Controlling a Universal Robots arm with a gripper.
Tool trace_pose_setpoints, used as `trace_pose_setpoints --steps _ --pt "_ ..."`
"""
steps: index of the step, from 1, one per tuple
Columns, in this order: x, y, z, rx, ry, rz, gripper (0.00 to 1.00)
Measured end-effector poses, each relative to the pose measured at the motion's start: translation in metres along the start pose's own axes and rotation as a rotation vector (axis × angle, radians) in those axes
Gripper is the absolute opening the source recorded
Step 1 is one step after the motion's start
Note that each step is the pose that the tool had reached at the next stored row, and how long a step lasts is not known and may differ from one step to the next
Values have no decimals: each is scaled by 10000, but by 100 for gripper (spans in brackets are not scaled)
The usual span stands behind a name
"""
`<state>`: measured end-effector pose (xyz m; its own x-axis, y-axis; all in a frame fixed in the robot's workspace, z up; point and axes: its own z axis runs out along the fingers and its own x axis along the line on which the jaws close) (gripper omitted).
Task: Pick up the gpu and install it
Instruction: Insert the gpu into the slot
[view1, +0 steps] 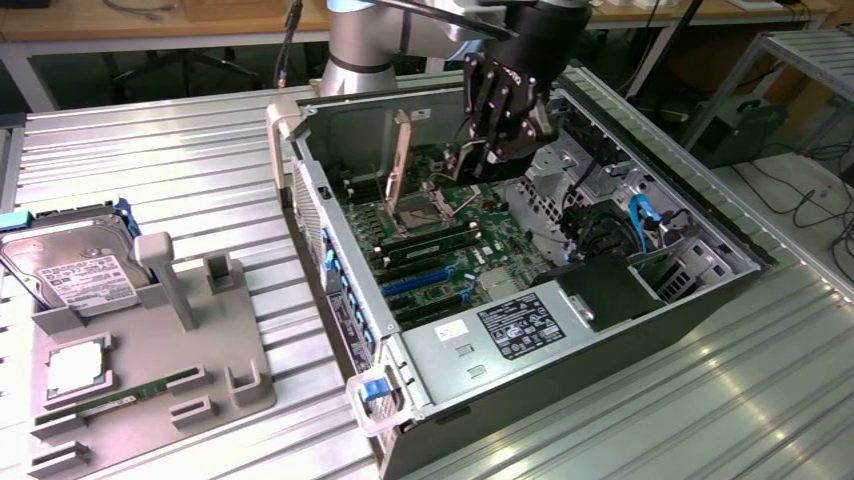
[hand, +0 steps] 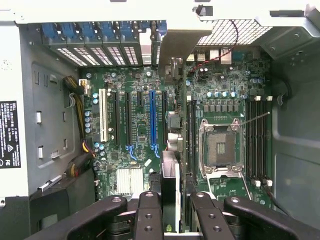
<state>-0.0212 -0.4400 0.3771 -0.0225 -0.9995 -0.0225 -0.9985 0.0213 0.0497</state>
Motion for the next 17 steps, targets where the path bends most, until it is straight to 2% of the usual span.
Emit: trace_pose_setpoints --steps 6,13,17 --pt "1 -2 35 0 1 1 27" --pt "4 -7 168 -5 2 -41 27" --pt "6 -9 223 -8 17 -309 27"
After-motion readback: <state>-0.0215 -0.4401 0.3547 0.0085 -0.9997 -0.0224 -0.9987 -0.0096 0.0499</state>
